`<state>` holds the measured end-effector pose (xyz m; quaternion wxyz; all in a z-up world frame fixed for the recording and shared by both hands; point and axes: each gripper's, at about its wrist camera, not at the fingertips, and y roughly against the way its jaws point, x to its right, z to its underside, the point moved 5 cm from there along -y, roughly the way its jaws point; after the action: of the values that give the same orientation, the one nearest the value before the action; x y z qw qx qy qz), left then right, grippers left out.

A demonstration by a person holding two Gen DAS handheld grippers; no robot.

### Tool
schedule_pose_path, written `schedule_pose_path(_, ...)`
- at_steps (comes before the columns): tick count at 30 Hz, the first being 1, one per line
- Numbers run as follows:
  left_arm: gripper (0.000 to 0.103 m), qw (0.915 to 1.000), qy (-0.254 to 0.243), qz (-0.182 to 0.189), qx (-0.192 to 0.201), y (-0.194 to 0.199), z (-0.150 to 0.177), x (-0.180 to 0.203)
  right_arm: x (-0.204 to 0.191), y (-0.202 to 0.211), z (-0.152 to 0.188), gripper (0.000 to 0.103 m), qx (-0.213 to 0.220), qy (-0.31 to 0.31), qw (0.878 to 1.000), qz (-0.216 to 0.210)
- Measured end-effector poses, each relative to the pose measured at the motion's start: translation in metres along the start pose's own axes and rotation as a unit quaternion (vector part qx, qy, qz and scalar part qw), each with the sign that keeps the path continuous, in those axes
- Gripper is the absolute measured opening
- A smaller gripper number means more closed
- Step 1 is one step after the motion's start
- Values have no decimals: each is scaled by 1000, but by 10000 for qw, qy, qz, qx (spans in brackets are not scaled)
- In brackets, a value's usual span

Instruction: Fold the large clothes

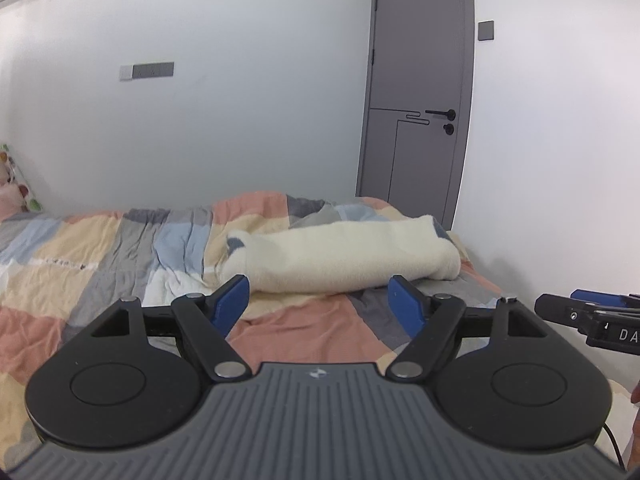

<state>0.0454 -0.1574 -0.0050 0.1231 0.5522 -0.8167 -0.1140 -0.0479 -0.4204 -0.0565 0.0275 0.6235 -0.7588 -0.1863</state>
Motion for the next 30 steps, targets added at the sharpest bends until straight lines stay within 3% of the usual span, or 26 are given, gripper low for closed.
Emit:
schedule_pose_path(5, 97, 9999, 133, 32, -42, -3, 3, -4, -1, -4, -2, 71, 23, 112, 9998, 163)
schedule_pose_path(8, 101, 9998, 179, -30, -89, -5, 2, -6, 0, -3, -4, 71, 87, 175, 9995, 240)
schedule_pose_path(10, 101, 9998, 119, -83, -103, -5, 1, -5, 0, -3, -5, 71, 77, 170, 9996, 215)
schedule_pose_path(13, 102, 9998, 56, -162, -86, -5, -1, -3, 4, -1, -7, 83, 115, 125, 9996, 207)
schedule_pose_path(19, 102, 9996, 175, -175, -154, -7, -1, -4, 9, -2, -8, 83, 77, 132, 9994, 320)
schedule_pose_path(21, 103, 9995, 166, -210, -161, -7, -2, -4, 9, -2, -7, 91, 53, 194, 9993, 327)
schedule_pose_path(22, 103, 9995, 154, -252, -148, -6, -2, -3, 9, -2, -7, 103, 44, 216, 9992, 333)
schedule_pose_path(30, 103, 9991, 131, -346, -197, -4, -1, -1, 9, -1, -9, 103, 48, 290, 9989, 379)
